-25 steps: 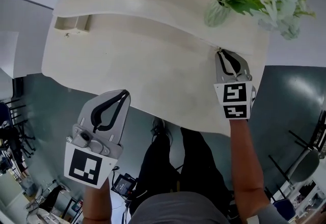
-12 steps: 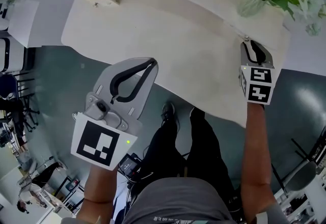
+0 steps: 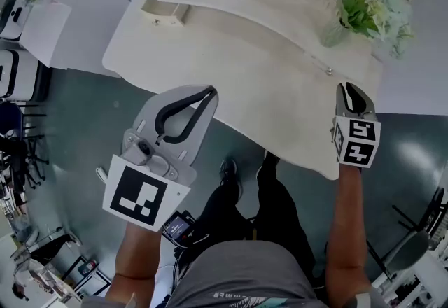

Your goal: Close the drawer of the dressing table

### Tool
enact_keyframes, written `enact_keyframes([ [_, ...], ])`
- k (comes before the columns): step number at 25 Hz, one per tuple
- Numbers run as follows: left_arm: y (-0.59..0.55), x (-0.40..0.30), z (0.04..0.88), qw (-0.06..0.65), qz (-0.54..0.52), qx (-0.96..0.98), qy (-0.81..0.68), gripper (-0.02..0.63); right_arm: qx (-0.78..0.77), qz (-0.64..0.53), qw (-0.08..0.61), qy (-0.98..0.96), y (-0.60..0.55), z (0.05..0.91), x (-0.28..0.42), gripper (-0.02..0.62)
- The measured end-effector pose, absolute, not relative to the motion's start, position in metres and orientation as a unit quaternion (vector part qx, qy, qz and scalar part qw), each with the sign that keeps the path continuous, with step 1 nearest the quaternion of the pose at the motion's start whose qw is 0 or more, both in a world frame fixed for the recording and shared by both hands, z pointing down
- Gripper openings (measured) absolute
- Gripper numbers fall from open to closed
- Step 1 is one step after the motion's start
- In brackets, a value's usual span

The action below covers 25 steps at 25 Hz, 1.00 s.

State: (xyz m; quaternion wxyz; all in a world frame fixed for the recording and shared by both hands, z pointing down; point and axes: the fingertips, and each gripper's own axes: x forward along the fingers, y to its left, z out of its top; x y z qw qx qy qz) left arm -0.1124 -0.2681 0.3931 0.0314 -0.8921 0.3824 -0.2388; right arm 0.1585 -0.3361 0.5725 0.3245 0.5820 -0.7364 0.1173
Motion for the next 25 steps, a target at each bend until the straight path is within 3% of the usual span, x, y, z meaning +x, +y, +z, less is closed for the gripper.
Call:
enact_keyframes([
  [4,-0.255,-0.117,0.366,0.046,-0.226,-0.896,0.38,0.003,0.581,0.099,0.293,-0.753,-0.322,0.521,0.149,0.002],
  [25,-0.194,-0.124,0.252,0.124,-0.155,-0.918,0.343,0.003,0.526,0.012,0.173,-0.833,-0.224,0.284,0.084,0.0],
])
